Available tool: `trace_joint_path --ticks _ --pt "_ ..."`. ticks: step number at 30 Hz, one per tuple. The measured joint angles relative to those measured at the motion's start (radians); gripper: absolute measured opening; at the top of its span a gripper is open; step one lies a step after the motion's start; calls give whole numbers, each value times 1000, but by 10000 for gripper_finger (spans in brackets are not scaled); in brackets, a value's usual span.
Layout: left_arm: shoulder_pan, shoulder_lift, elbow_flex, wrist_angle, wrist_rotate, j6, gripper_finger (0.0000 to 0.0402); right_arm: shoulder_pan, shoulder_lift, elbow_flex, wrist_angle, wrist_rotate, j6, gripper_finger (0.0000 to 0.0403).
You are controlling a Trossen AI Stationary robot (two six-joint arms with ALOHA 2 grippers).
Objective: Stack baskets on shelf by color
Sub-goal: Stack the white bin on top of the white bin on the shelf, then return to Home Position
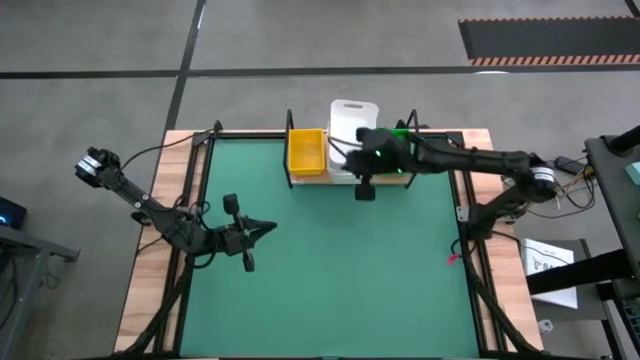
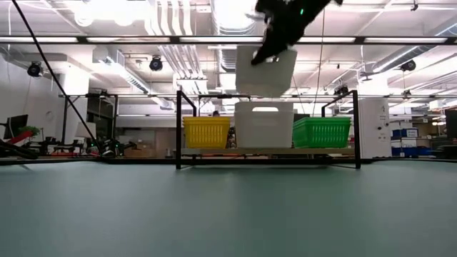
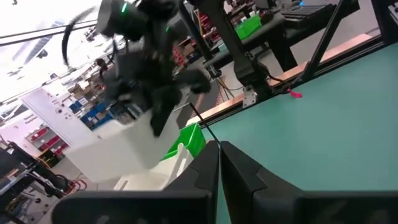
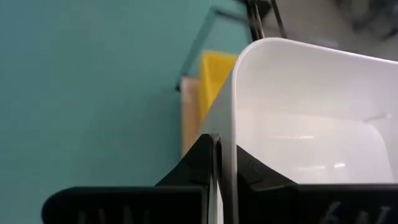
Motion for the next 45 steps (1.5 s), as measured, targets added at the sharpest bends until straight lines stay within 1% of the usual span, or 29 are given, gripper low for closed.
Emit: trace_joint_path --ticks 3,7,9,14,20,23,28,32,35,37,39,42,45 --pt "0 -1 0 0 0 25 0 -68 40 0 -1 -13 -3 8" --pt "0 -1 0 0 0 51 0 -119 87 0 -1 -96 -19 8" --pt "0 -1 0 0 0 54 0 -127 106 -1 -1 -116 -19 8" --pt "0 -6 0 0 0 70 0 -127 128 -1 -1 -116 -51 8" --pt "0 -11 0 -1 1 79 0 -129 139 -2 -1 -115 -46 14" --pt "0 -13 -1 -1 1 80 0 -130 139 -2 1 -113 -39 37" --pt "0 -13 -10 -2 1 79 0 -134 139 4 -6 -111 -34 95" --pt "0 -13 -14 -2 2 77 0 -133 137 64 -59 -109 -19 134" --pt "0 -13 -16 -2 2 76 0 -129 132 115 -73 -110 -14 146" --pt "0 -13 -16 -2 2 76 0 -129 132 133 -38 -113 -4 143" --pt "0 -16 -17 -2 2 77 0 -130 132 130 31 -114 -4 128" --pt "0 -19 -18 -2 3 77 0 -135 149 96 186 -114 -10 91" --pt "0 -25 -24 -1 8 76 0 -150 195 46 374 -110 15 50"
